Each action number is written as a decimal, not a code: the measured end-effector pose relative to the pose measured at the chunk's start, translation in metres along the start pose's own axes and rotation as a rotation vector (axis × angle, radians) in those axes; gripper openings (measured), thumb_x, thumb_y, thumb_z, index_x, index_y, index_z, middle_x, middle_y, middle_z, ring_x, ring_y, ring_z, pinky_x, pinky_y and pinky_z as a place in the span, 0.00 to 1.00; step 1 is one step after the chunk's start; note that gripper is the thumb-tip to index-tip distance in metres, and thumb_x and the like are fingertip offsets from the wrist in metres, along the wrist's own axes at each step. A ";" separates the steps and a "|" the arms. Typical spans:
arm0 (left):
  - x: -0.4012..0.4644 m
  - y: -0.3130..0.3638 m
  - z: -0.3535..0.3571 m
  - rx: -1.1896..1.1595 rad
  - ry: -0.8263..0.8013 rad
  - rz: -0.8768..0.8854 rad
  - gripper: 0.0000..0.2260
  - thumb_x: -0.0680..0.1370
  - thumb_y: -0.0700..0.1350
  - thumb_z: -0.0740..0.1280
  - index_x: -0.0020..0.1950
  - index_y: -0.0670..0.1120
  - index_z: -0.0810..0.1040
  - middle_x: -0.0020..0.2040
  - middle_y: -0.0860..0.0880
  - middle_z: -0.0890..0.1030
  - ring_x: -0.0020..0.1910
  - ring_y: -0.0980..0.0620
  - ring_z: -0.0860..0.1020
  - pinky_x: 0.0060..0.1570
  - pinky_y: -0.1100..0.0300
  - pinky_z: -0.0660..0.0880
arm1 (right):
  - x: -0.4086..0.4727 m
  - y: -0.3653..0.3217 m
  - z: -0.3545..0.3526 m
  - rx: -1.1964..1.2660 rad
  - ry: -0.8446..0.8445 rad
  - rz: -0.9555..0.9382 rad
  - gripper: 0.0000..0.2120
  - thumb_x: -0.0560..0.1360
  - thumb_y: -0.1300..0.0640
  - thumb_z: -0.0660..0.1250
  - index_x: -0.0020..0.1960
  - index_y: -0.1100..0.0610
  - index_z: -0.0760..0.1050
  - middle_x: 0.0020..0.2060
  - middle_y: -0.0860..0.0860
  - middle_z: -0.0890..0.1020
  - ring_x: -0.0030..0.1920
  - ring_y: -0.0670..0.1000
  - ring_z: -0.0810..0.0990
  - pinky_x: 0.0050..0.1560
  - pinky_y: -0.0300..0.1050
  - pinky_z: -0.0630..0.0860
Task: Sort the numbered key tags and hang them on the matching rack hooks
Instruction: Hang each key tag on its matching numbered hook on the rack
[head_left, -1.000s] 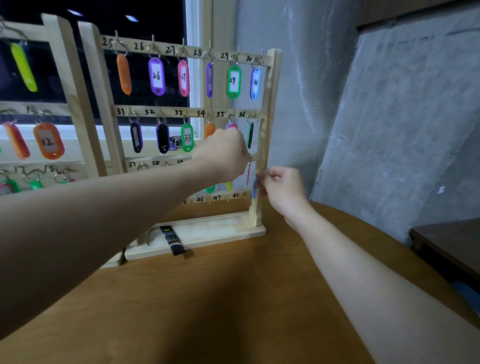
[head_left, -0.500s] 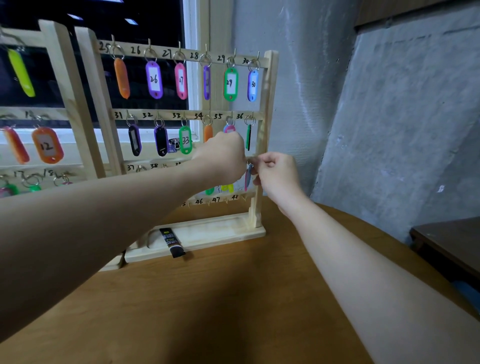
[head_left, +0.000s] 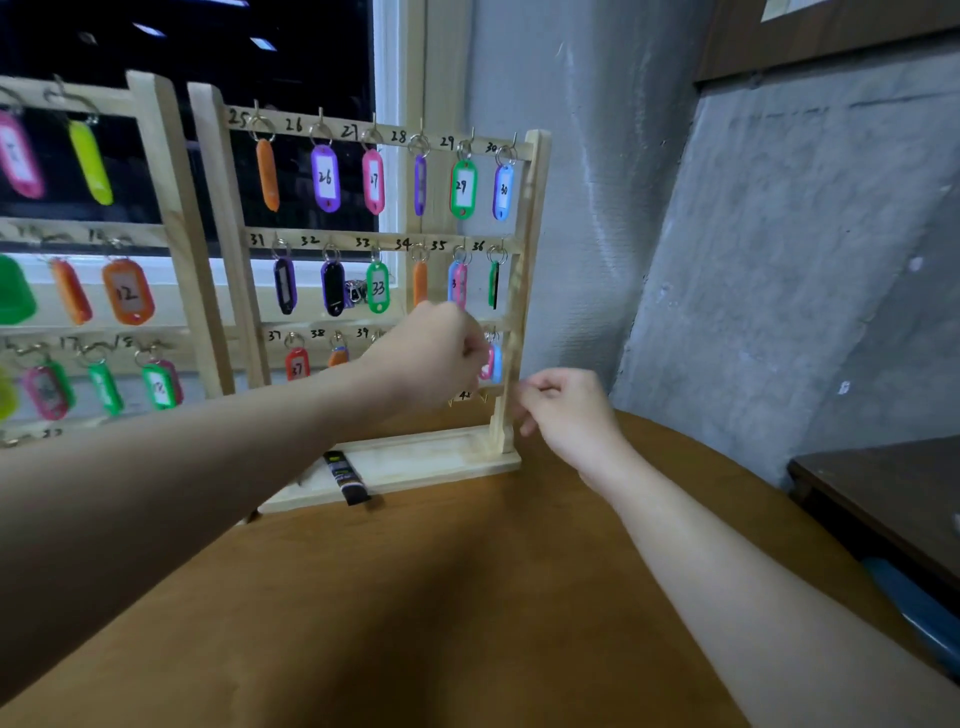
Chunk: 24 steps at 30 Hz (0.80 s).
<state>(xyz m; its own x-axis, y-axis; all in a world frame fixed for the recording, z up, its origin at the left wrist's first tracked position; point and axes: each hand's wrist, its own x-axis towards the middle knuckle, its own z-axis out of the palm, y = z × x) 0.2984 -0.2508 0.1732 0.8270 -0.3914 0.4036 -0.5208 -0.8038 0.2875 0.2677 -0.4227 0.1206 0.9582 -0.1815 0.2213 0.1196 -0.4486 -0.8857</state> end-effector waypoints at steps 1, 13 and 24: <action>-0.015 -0.001 -0.002 -0.031 -0.034 0.010 0.11 0.78 0.39 0.64 0.37 0.40 0.82 0.32 0.53 0.83 0.25 0.60 0.74 0.31 0.56 0.75 | -0.011 0.000 -0.004 0.004 -0.018 0.005 0.10 0.80 0.61 0.66 0.44 0.63 0.82 0.33 0.52 0.82 0.22 0.40 0.74 0.25 0.29 0.67; -0.247 0.016 0.012 -0.391 -0.367 -0.014 0.07 0.81 0.45 0.68 0.45 0.55 0.82 0.37 0.59 0.83 0.40 0.62 0.81 0.41 0.72 0.71 | -0.195 0.007 -0.003 -0.149 -0.302 -0.174 0.08 0.79 0.58 0.70 0.43 0.57 0.84 0.32 0.49 0.83 0.31 0.40 0.76 0.36 0.33 0.70; -0.311 0.014 0.041 -0.542 -0.168 0.043 0.08 0.76 0.53 0.70 0.49 0.50 0.83 0.39 0.56 0.78 0.44 0.53 0.78 0.50 0.62 0.72 | -0.287 0.015 0.001 -0.477 -0.362 -0.207 0.04 0.76 0.55 0.73 0.46 0.46 0.84 0.47 0.39 0.81 0.54 0.43 0.77 0.58 0.45 0.73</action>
<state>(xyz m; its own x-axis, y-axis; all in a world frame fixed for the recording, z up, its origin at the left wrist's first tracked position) 0.0432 -0.1585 0.0160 0.8020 -0.5202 0.2934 -0.5521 -0.4585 0.6964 -0.0049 -0.3767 0.0436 0.9648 0.2208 0.1429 0.2629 -0.7987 -0.5413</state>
